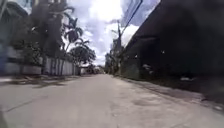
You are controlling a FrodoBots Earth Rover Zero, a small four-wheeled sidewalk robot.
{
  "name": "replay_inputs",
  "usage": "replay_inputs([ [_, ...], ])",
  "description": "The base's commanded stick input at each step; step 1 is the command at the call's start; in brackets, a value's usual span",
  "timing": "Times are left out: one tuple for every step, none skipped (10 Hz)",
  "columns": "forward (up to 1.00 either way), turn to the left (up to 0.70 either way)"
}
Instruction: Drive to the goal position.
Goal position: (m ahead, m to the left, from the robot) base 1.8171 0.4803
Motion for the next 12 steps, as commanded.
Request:
replay_inputs([
  [0.5,-0.08],
  [0.5,-0.08],
  [0.5,-0.08],
  [0.5,-0.09],
  [0.5,-0.09],
  [0.5,-0.08],
  [0.5,-0.08],
  [0.5,-0.08],
  [0.5,-0.07],
  [0.5,-0.07],
  [0.5,-0.07],
  [0.5,-0.07],
])
